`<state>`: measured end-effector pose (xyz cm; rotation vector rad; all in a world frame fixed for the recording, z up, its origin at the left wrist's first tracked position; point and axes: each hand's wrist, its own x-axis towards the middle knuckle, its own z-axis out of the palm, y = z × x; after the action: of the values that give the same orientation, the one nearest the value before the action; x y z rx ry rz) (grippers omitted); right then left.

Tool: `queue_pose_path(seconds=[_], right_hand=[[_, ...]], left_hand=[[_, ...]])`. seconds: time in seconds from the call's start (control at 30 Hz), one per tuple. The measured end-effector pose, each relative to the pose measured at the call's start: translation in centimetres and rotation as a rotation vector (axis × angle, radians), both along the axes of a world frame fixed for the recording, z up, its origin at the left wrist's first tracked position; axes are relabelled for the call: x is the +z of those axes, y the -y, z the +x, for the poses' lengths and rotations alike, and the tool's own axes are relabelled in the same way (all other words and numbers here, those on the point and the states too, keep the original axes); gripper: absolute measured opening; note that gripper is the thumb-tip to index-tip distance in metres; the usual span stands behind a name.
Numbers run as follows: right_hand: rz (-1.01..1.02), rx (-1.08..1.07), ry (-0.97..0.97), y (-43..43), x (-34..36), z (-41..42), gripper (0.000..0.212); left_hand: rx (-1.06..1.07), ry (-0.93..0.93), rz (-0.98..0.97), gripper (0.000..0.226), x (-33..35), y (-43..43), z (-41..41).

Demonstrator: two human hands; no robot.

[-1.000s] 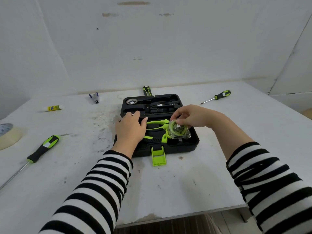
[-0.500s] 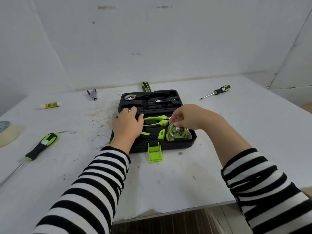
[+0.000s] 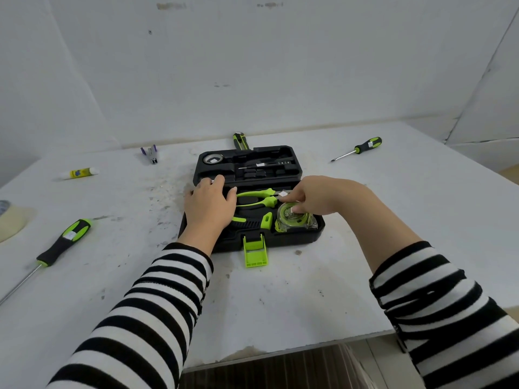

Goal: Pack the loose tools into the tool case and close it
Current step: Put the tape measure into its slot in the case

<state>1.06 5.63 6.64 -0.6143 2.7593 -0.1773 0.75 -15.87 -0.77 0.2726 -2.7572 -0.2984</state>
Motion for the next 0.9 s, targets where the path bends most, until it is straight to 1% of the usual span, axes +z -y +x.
queue_pose_path(seconds=[0.13, 0.2, 0.23, 0.27, 0.37, 0.4, 0.43, 0.53, 0.6, 0.7, 0.9], right_hand=[[-0.045, -0.027, 0.019, -0.1, 0.3, -0.2, 0.038], [-0.057, -0.032, 0.032, -0.2, 0.5, -0.3, 0.037], [-0.065, -0.034, 0.041, -0.3, 0.6, -0.4, 0.036], [-0.071, -0.037, 0.048, -0.3, 0.7, -0.5, 0.035], [-0.092, -0.051, 0.047, -0.3, 0.7, -0.7, 0.033], [-0.116, -0.068, 0.040, -0.4, 0.6, -0.7, 0.031], [-0.152, -0.088, 0.029, -0.6, 0.3, -0.7, 0.030], [-0.283, -0.142, -0.011, -1.1, -0.4, -0.5, 0.022], [-0.324, -0.153, -0.034, -1.3, -0.7, -0.4, 0.018], [-0.321, -0.162, -0.055, -1.1, -0.8, -0.3, 0.017], [-0.292, -0.165, 0.069, -1.6, -0.4, -0.9, 0.021]], left_hand=[[0.001, -0.007, -0.016, 0.040, -0.1, 0.1, -0.1], [-0.003, 0.032, -0.021, 0.047, 0.0, 0.1, -0.1], [-0.013, 0.080, -0.020, 0.055, 0.1, 0.1, -0.1], [-0.024, 0.151, -0.014, 0.067, 0.4, 0.1, -0.1], [-0.043, 0.392, 0.039, 0.120, 2.3, 0.1, 0.3], [-0.052, 0.434, 0.040, 0.131, 2.8, 0.0, 0.5], [-0.073, 0.455, 0.045, 0.137, 3.2, -0.3, 0.6], [-0.165, 0.455, 0.137, 0.133, 3.3, -2.1, 1.1], [-0.174, 0.456, 0.181, 0.127, 2.8, -3.5, 1.2], [-0.138, 0.445, 0.176, 0.122, 2.3, -4.5, 1.1], [-0.119, 0.479, 0.188, 0.127, 2.2, -4.5, 0.7]])
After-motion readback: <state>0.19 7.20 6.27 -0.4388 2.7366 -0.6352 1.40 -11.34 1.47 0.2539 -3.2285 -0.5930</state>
